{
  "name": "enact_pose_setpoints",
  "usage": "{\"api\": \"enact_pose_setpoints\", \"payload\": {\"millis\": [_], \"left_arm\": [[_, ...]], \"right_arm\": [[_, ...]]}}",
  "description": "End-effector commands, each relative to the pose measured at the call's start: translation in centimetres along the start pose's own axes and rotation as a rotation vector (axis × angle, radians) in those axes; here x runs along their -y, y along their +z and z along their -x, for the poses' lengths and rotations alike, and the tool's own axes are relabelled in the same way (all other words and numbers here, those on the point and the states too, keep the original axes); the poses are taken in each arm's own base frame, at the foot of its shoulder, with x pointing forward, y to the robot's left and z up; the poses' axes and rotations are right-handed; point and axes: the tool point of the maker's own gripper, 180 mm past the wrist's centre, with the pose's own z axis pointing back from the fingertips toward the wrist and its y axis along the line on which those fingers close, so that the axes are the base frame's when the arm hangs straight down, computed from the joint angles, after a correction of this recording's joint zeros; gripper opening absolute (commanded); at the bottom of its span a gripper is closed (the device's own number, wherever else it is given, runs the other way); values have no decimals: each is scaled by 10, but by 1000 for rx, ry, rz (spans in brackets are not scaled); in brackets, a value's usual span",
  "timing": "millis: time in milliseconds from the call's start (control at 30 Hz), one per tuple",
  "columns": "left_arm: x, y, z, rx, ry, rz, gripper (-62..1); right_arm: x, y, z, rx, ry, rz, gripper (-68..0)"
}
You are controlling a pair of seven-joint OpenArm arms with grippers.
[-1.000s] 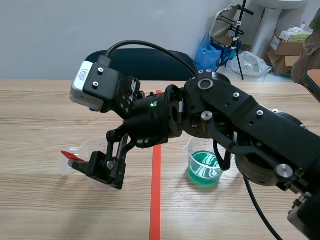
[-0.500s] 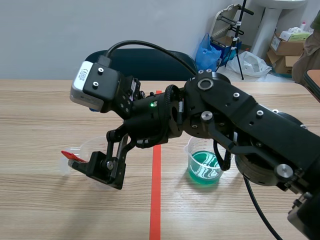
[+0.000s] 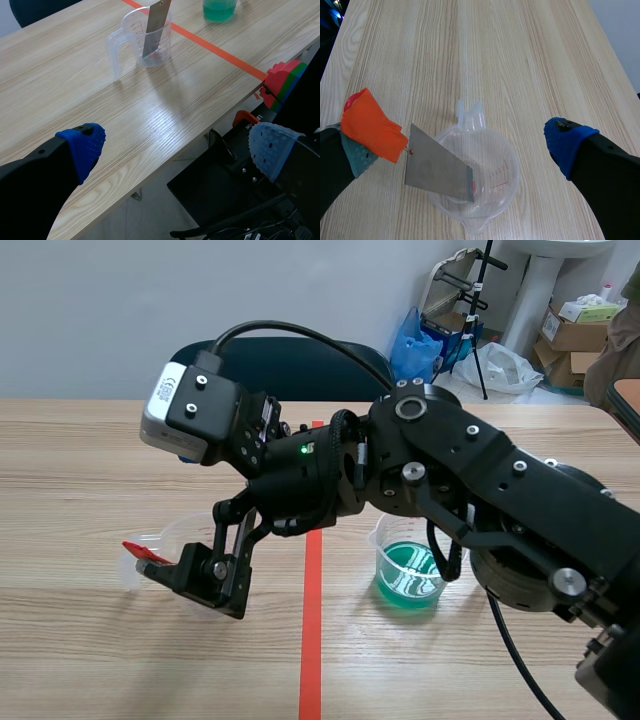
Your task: Do the redox reaction experiment
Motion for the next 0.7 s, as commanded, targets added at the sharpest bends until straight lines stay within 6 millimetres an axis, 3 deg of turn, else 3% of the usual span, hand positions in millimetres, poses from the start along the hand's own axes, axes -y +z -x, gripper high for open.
{"api": "enact_pose_setpoints", "payload": {"millis": [0,667], "left_arm": [[-2,0,-6,29,-3,-12,6],[-2,0,-6,29,-3,-12,6]], "right_arm": [[3,0,-13,39,13,-2,4],[-2,0,-8,34,-3,-8,4]]}}
